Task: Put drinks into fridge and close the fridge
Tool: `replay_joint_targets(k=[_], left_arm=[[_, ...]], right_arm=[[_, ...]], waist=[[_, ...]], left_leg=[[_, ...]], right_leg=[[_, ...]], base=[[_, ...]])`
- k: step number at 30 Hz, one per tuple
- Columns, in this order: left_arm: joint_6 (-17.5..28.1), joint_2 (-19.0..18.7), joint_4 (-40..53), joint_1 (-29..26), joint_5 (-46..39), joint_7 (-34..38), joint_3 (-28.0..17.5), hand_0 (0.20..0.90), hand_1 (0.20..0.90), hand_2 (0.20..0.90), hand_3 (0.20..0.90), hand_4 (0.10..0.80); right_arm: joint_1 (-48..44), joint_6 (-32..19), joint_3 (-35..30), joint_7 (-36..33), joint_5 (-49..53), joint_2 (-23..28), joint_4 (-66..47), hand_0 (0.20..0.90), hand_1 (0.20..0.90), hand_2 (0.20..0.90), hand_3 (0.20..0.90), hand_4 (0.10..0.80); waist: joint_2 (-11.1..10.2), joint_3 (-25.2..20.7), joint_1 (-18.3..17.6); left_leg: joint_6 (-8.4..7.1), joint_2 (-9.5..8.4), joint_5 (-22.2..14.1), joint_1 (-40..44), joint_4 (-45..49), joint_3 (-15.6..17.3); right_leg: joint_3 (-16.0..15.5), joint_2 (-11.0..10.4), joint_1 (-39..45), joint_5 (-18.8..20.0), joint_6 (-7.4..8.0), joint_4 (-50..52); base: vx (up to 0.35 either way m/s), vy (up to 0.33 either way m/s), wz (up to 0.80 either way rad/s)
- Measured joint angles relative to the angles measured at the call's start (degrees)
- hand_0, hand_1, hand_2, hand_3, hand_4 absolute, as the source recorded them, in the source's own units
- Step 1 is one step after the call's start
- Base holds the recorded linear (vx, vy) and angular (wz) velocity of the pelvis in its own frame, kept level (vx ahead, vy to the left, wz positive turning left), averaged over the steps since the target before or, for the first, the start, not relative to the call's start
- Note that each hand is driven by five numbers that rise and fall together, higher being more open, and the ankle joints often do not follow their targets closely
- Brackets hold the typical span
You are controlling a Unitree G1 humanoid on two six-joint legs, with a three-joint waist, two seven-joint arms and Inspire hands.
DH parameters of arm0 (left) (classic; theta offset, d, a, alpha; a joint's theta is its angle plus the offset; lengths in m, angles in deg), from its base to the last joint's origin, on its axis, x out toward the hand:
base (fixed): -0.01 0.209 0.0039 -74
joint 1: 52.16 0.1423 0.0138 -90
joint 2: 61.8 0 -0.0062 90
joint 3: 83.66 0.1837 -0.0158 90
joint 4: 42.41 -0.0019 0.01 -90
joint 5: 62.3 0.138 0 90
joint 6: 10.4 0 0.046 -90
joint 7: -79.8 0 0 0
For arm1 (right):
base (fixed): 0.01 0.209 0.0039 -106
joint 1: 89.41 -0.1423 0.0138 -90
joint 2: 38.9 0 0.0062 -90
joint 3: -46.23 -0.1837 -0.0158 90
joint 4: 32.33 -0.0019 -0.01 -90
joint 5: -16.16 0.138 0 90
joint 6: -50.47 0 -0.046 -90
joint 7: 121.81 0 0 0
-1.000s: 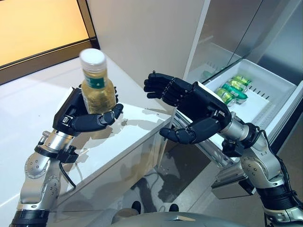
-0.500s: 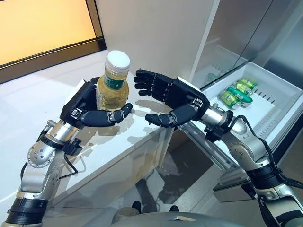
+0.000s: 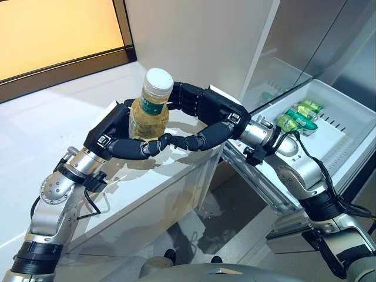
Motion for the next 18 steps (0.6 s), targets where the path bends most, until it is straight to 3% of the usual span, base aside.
replay_joint_targets(k=[12,18], left_arm=[[-2.75,-0.04,0.01,-0.19,-0.78,-1.16,0.57,0.3,0.3,0.3,0.2,0.1],[-3.76,-0.05,0.05,-3.64,-1.09,-1.69,3.27,0.3,0.3,0.3,0.2,0.1]], right_arm=[[-2.1,-0.02,3.0,-1.77,-0.32,-0.39,0.02,0.9,0.9,0.9,0.9,0.8],[-3.07,0.0,5.65,-2.98,-0.32,-1.66,0.08,0.9,0.9,0.9,0.9,0.8]], waist=[[0.0,0.0,0.21],[0.01,0.0,0.98]], left_leg=[[0.0,0.01,0.01,-0.09,0.0,-0.22],[0.0,-0.03,0.02,-0.1,0.01,-0.71]], right_leg=[[-0.35,-0.03,0.02,-0.01,-0.01,-0.01],[-0.66,-0.06,0.14,-0.01,-0.01,0.0]], base=[[0.0,0.0,0.0],[0.002,-0.002,0.02]])
